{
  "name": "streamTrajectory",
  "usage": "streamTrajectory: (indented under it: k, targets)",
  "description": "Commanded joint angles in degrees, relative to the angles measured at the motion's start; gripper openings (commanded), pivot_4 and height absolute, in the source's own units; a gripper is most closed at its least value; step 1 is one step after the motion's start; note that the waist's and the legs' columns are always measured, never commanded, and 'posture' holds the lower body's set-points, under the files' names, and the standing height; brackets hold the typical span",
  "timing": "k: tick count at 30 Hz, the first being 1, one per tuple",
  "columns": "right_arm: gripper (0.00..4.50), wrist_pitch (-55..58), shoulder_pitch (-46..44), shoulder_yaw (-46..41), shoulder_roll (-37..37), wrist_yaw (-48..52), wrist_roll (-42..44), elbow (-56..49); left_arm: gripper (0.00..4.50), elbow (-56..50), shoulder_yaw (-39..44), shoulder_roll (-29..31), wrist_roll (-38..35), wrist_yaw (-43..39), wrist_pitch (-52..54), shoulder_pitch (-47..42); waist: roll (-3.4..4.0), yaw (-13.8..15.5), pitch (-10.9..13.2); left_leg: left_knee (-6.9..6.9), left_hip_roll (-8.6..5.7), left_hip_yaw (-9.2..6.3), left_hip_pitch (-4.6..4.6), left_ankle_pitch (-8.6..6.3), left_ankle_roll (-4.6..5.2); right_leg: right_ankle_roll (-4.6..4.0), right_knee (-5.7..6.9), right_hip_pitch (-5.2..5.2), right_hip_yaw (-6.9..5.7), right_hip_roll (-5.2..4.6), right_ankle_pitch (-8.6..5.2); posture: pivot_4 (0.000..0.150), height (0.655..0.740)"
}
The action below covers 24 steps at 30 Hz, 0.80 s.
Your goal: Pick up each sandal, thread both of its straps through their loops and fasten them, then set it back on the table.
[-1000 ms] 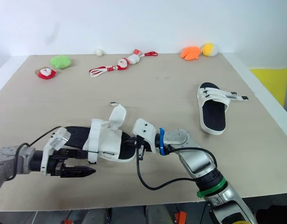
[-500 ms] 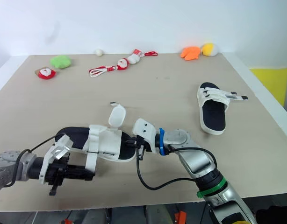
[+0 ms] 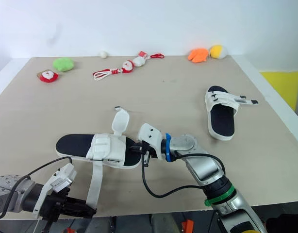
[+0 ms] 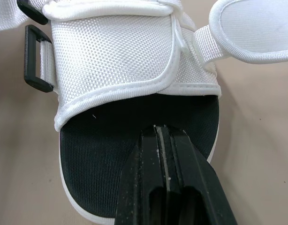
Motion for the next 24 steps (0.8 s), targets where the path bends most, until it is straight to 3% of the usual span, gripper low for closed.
streamTrajectory:
  k: [1, 5, 7, 8, 12, 15, 18, 24]
  targets:
    - [0.00, 0.50, 0.29, 0.94, 0.00, 0.61, -0.21, 0.30, 1.37, -0.92, 2.17, -0.31, 2.55, 1.50, -3.94, 0.45, 0.00, 0.00, 0.00, 0.00, 0.00, 0.00, 0.00, 0.00, 0.00, 0.00, 0.00, 0.00, 0.00, 0.00, 0.00, 0.150, 0.7400]
    - [0.00, 0.42, 0.39, 0.93, -0.04, 0.60, -0.21, 0.27, 3.18, -1.54, 6.13, -1.07, 3.92, 2.29, -7.41, 3.73, 0.00, -0.04, 0.00, -0.01, 0.01, 0.01, 0.00, 0.00, 0.00, -0.01, 0.00, -0.01, 0.00, 0.00, 0.00, 0.150, 0.7400]
    - [0.00, 0.42, 0.51, 0.94, -0.12, 0.76, -0.09, 0.15, 4.18, -1.90, 7.84, -0.94, 9.15, 2.29, -12.97, 7.53, 0.00, -0.10, 0.00, -0.02, 0.01, 0.01, 0.00, 0.00, 0.00, -0.03, 0.00, -0.02, 0.00, -0.01, -0.02, 0.150, 0.7400]
    - [0.00, 0.32, 0.59, 0.95, -0.18, 0.87, -0.07, 0.21, 4.43, -1.96, 8.03, -0.39, 12.27, 2.03, -15.99, 9.32, 0.00, -0.09, 0.00, -0.02, 0.01, 0.03, 0.00, -0.01, -0.02, -0.04, -0.01, -0.04, 0.01, -0.02, -0.03, 0.150, 0.7400]
    - [0.00, -0.18, 0.71, 1.39, -0.23, 1.55, -0.02, 0.58, 4.43, 1.09, 7.94, -1.03, 25.12, 2.40, -32.24, 12.68, 0.00, 0.01, 0.00, -0.03, 0.00, 0.04, 0.00, -0.02, -0.03, -0.09, -0.01, -0.04, 0.01, -0.04, -0.03, 0.150, 0.7400]
    - [0.00, -0.52, 0.49, 1.79, -0.25, 2.16, -0.03, 0.85, 4.43, 5.70, 9.13, -2.89, 34.37, 2.50, -51.00, 13.05, 0.00, 0.00, 0.00, -0.03, 0.00, 0.09, 0.01, -0.02, -0.03, -0.10, -0.01, -0.06, 0.02, -0.07, -0.02, 0.150, 0.7400]
    - [0.00, -1.01, 0.25, 1.92, -0.29, 2.97, -0.12, 1.36, 4.43, 15.50, 10.58, -5.13, 43.40, 5.74, -75.18, 10.66, 0.01, 0.00, 0.00, -0.04, 0.00, 0.14, 0.00, -0.03, -0.04, -0.12, -0.02, -0.08, 0.05, -0.08, -0.03, 0.150, 0.7400]
    - [0.00, -1.51, -0.04, 1.97, -0.12, 3.71, -0.39, 1.89, 4.43, 33.73, 11.96, -7.12, 53.36, 14.02, -111.70, 3.82, -0.03, 0.01, -0.04, -0.07, -0.01, 0.21, -0.01, -0.03, -0.05, -0.13, -0.03, -0.08, 0.07, -0.14, -0.03, 0.150, 0.7400]
